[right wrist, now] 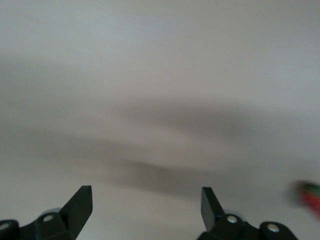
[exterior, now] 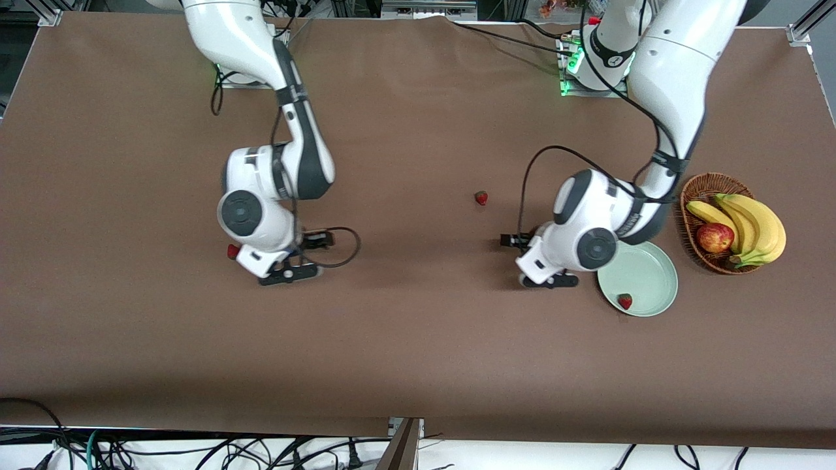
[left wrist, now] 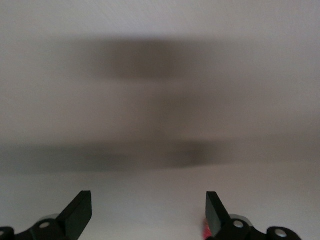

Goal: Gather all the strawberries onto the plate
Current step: 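Grasp the mid-table strawberry with the left gripper while the right gripper grasps the last, then drop the strawberry on the plate while the right gripper sets the last mid-table, then grasp the last strawberry with the left gripper while the right gripper withdraws, then carry the strawberry over the plate and open the left gripper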

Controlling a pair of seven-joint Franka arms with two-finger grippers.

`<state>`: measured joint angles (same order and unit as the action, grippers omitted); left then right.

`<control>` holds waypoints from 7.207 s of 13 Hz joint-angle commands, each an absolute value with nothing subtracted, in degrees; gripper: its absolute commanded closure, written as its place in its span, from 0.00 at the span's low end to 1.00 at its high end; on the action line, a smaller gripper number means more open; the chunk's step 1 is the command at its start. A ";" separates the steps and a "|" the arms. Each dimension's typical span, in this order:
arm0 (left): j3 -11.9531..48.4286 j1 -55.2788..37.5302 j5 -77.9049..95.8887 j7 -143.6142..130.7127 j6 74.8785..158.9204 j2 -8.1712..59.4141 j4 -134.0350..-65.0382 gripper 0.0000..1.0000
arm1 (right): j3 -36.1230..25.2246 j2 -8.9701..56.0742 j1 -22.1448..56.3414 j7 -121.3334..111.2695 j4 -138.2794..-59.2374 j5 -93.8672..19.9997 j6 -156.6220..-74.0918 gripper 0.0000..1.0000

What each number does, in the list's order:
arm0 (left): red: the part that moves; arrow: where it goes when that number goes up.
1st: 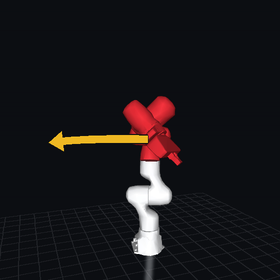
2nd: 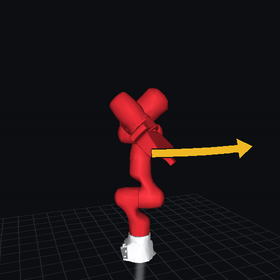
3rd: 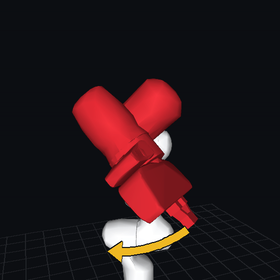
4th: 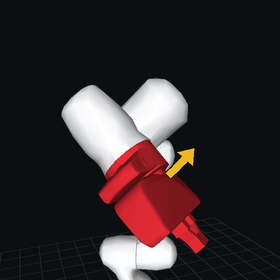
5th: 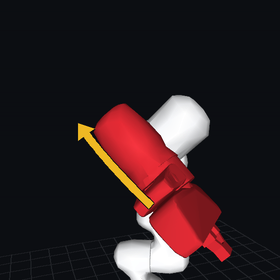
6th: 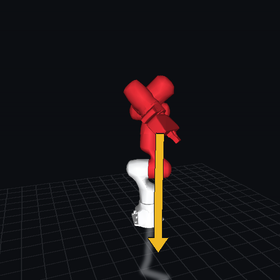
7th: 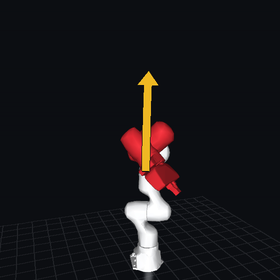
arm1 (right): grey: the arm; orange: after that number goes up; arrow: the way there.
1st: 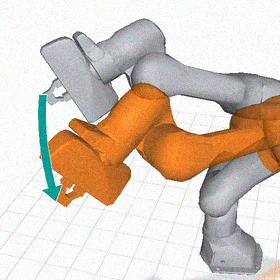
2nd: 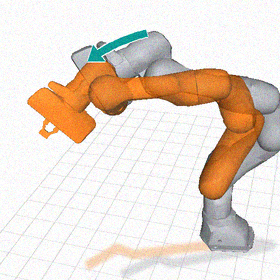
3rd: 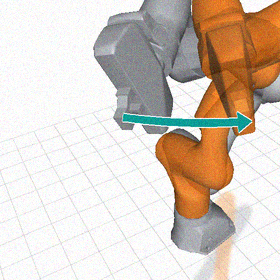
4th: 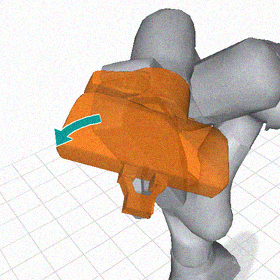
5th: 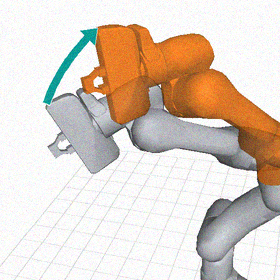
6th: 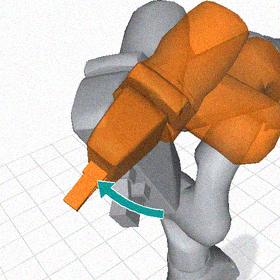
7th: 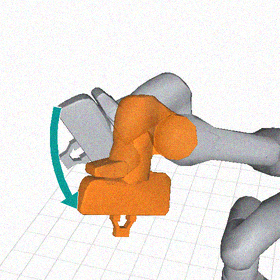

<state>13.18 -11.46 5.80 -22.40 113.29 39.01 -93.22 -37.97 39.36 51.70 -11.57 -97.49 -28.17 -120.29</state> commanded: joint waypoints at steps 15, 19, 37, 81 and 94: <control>18.46 -16.44 6.50 -37.79 124.89 34.19 -110.21 0.17 | -42.72 41.22 46.23 -40.17 -110.22 -37.43 -130.25 0.25; 18.46 -16.61 6.42 -37.97 124.89 34.19 -110.21 0.36 | -41.13 41.31 44.74 -40.78 -109.87 -38.32 -130.26 0.56; 13.01 5.07 -6.94 -7.15 111.09 36.46 -92.99 1.00 | -33.94 40.87 46.32 -3.48 -89.49 -50.08 -106.18 0.84; 9.67 -11.24 0.79 -22.85 138.78 47.81 -86.31 0.46 | -26.92 6.53 43.02 7.32 -92.53 -5.37 -93.78 0.00; 4.48 -3.28 0.88 -2.79 124.29 42.99 -82.71 1.00 | 0.79 -5.54 7.21 -5.71 -101.95 -0.35 -97.91 0.00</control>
